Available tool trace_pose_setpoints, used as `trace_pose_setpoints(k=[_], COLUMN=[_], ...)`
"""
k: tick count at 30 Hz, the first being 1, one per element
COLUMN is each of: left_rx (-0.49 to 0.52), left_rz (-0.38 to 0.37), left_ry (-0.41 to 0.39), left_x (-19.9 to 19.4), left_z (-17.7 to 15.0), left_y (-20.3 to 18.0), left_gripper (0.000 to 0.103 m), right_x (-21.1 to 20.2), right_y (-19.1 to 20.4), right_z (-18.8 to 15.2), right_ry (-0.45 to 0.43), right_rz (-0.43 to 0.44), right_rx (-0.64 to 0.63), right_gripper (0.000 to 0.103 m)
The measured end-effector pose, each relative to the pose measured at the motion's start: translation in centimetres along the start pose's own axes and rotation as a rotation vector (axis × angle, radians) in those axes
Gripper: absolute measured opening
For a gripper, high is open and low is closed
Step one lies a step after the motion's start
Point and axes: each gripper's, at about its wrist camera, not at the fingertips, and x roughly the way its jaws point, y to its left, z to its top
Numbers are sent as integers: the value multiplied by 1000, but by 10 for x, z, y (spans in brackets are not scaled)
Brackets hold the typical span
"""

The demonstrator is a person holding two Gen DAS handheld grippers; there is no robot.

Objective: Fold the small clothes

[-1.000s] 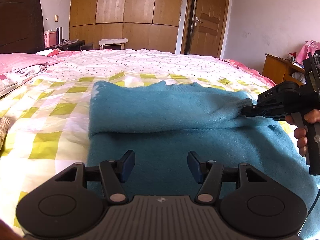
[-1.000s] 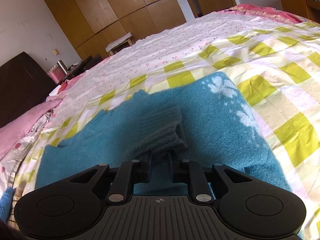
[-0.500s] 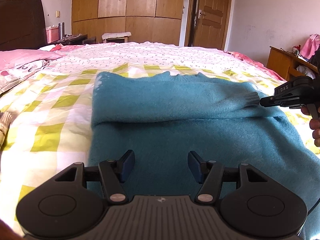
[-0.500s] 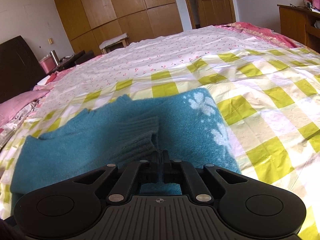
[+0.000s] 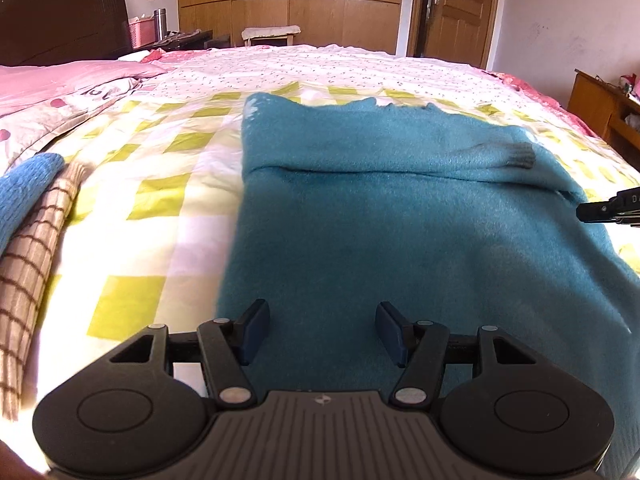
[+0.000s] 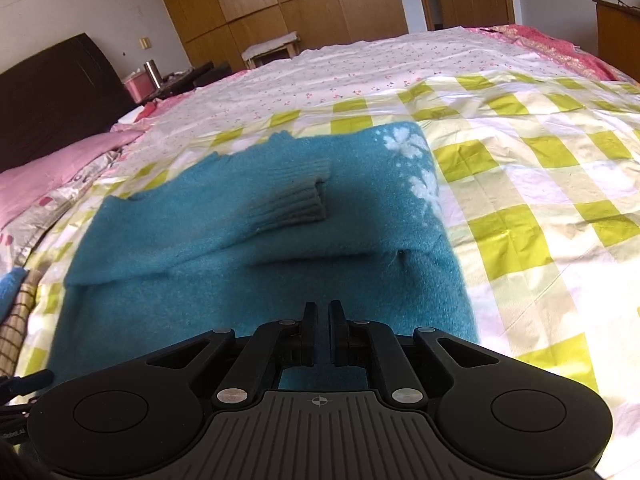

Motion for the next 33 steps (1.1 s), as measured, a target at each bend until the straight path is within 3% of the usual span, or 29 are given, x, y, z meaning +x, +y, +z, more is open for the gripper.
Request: trace_pose_setpoints(k=[6,15,20,27,33], left_rx=[-21,-16,2,42,-1], left_rz=[16,33,20,4,-13], left_ry=[47,133,176,227,255], left_x=[-29,-59,-63,-66,-64], left_z=[-16,-49,-57,-63,-63], left_y=[9,20,13,0,4], left_gripper=[64,64,64,64,64], right_x=[-45,-98,-114,-130,-129], right_y=[-1,-18,-31,-42,-49], right_z=[-26,-74,-94,-111,-118], right_ry=[31,108,159,193,240], right_rz=[65,75,36,-3,37], right_rx=[-55,-82,-64,-63,-20], right_gripper=[12,13,21,25,29])
